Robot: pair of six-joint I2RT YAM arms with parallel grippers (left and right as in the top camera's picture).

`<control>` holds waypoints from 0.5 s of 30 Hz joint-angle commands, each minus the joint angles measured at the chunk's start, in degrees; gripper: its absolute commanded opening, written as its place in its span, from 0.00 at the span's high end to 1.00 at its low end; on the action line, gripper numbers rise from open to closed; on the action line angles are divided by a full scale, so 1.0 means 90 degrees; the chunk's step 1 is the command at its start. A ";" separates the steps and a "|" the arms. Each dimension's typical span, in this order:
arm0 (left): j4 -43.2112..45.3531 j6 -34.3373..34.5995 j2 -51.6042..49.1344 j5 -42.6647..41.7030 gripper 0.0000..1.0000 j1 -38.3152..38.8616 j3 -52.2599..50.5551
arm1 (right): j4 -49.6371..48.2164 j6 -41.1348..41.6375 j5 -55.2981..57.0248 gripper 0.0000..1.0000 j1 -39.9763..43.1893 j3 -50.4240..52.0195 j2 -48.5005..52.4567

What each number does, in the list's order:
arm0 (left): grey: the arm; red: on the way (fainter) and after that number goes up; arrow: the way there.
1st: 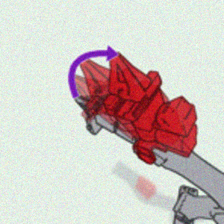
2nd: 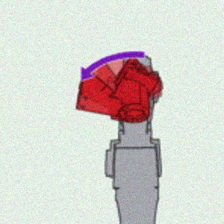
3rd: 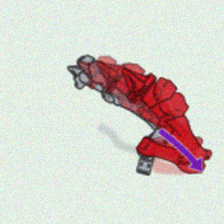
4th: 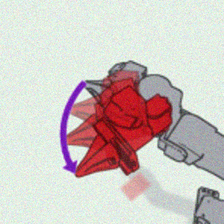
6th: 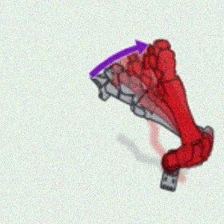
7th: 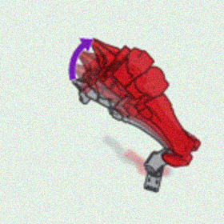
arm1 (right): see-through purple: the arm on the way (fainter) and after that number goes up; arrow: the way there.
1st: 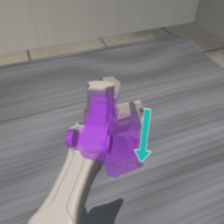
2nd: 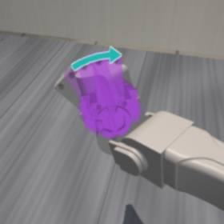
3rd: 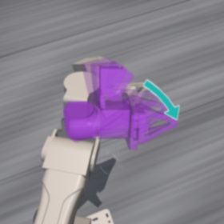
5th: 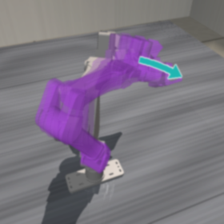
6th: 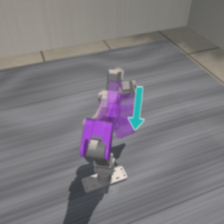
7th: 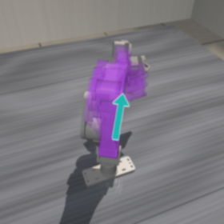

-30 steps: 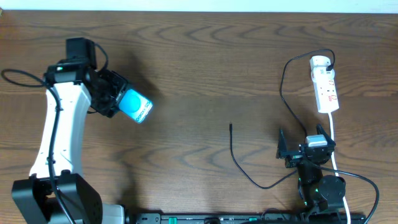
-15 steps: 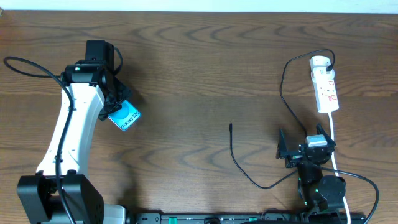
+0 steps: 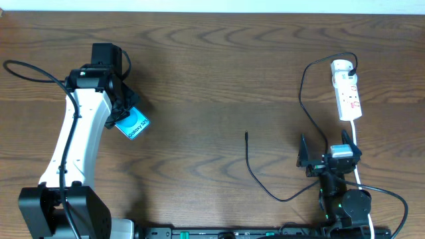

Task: Plug charger to phone and switch on socket
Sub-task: 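Raise the right gripper and swing it toward the table center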

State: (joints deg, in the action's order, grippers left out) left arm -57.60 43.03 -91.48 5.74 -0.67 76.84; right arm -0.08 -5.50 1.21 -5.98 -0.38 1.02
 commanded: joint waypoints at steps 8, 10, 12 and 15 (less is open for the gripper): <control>0.0058 -0.0087 0.0092 0.0175 0.93 0.0012 -0.0027 | -0.1078 -0.0372 -0.1535 0.01 -0.0039 -0.0148 -0.0019; 0.0104 -0.0087 0.0092 0.0146 0.93 0.0012 -0.0027 | -0.0937 -0.0374 -0.1535 0.01 -0.0039 -0.0425 0.0073; 0.0136 -0.0087 0.0092 0.0126 0.93 0.0012 -0.0027 | -0.0699 -0.0440 -0.1537 0.01 -0.0039 -0.0811 0.0289; 0.0148 -0.0085 0.0092 0.0126 0.93 0.0012 -0.0027 | -0.0250 -0.0695 -0.1537 0.01 -0.0039 -0.1610 0.0979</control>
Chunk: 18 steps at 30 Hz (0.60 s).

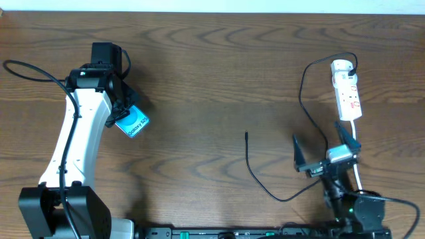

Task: Plug charger to phone and switch on socket
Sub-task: 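Raise the right gripper and swing it toward the table center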

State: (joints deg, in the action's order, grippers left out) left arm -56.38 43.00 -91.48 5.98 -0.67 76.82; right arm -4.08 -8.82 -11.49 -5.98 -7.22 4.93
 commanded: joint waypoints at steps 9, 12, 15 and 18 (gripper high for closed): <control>0.0007 -0.0083 0.0092 0.0070 0.93 0.0012 -0.0024 | 0.2441 -0.0794 -0.1773 0.01 -0.0039 -0.4561 0.5161; 0.0007 -0.0083 0.0092 0.0073 0.93 0.0012 -0.0024 | 0.3410 -0.0913 -0.2837 0.01 -0.0039 -0.5792 0.6584; 0.0005 -0.0085 0.0092 0.0073 0.93 0.0012 -0.0024 | 0.4177 -0.0976 -0.3813 0.01 -0.0039 -0.6730 0.7732; 0.0005 -0.0085 0.0092 0.0073 0.93 0.0012 -0.0024 | 0.4167 -0.0753 -0.4231 0.01 -0.0039 -0.7191 0.8587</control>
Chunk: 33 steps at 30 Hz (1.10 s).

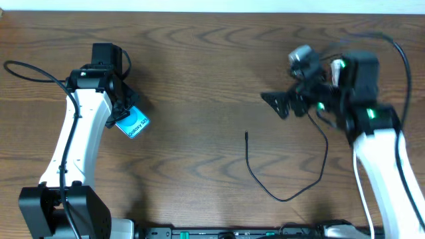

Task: Plug charger to phone and switch on socket
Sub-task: 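Raise the right gripper and swing it toward the table center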

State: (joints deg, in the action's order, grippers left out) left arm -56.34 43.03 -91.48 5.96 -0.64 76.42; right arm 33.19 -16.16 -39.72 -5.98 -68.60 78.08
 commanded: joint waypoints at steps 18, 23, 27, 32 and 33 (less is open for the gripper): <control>0.0010 0.0529 0.0092 -0.0119 0.93 0.0010 0.0019 | 0.0362 0.2147 0.0444 0.01 -0.0729 -0.0420 0.1445; 0.0027 0.0568 0.0092 -0.0279 0.93 0.0010 0.0019 | -0.0044 0.2200 0.0442 0.01 -0.1044 -0.0420 0.1445; 0.0024 0.0566 0.0092 -0.0279 0.92 0.0010 0.0019 | -0.0464 0.2436 0.0420 0.01 -0.1154 -0.0420 0.1445; 0.0032 0.0568 0.0092 -0.0279 0.93 0.0010 0.0019 | -0.0270 0.2433 0.0619 0.01 -0.1156 -0.0418 0.1445; 0.0032 0.0568 0.0092 -0.0279 0.93 0.0010 0.0019 | -0.0248 0.2433 0.0619 0.01 -0.1156 -0.0418 0.1445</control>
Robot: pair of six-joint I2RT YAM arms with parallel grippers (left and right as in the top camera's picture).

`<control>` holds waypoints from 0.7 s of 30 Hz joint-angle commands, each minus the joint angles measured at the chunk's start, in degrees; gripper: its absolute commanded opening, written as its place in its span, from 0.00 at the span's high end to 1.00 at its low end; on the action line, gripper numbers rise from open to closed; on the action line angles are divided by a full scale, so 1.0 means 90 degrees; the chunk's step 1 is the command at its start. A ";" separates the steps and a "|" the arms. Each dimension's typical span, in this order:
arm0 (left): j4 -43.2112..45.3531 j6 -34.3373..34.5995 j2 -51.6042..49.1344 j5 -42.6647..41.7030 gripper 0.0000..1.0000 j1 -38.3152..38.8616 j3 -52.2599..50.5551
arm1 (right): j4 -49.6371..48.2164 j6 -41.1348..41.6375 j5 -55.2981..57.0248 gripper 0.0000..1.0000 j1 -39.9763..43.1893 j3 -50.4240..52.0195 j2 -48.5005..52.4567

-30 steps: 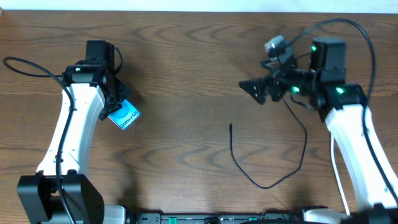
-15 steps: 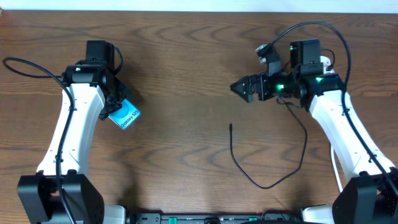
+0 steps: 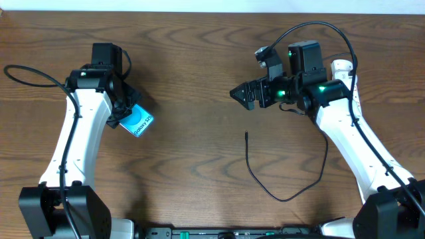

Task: Plug charger to phone and switch on socket
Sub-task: 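Raise the right gripper and swing it toward the table center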

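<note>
A phone (image 3: 137,122) with a blue screen sticks out to the lower right of my left gripper (image 3: 123,110), which is shut on it at the table's left. The black charger cable (image 3: 284,197) lies in a loop at centre right. Its free plug end (image 3: 246,135) points toward the far side. My right gripper (image 3: 242,97) hovers just beyond that plug end, fingers apart and empty. The white power strip (image 3: 341,66) at the far right is mostly covered by my right arm, and its switch is hidden.
The dark wooden table (image 3: 192,60) carries nothing else. My left arm's own black cable (image 3: 33,73) loops at the far left. A black rail (image 3: 219,234) runs along the front edge.
My right gripper has moved left, from beside the power strip to just beyond the cable's free end. The phone in my left gripper has shifted slightly right.
At first my right arm was folded at the front right with its gripper wide open, and my left gripper held the phone. Then the right arm stood stretched out over the power strip. Now its gripper is near the cable's plug end.
</note>
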State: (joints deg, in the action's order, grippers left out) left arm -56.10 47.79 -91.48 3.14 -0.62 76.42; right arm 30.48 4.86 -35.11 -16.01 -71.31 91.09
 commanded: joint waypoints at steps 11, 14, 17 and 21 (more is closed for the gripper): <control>0.0104 0.0066 0.0092 0.0024 0.93 0.0007 0.0019 | -0.0177 0.0894 -0.0044 0.01 -0.0051 -0.0119 0.0318; 0.0155 0.0068 0.0092 -0.0090 0.93 0.0007 0.0019 | -0.0476 0.1018 -0.0658 0.01 -0.0061 -0.0119 0.0690; 0.0175 0.0112 0.0092 -0.0114 0.93 0.0007 0.0019 | -0.1013 0.1275 -0.1515 0.01 -0.0061 -0.0121 0.1141; 0.0170 0.0352 0.0092 -0.0136 0.93 0.0007 0.0019 | -0.2135 0.1292 -0.3662 0.01 -0.0068 -0.0209 0.1982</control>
State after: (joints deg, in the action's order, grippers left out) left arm -54.57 48.31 -91.48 1.91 -0.64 76.40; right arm 15.35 14.72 -49.52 -16.16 -71.64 104.47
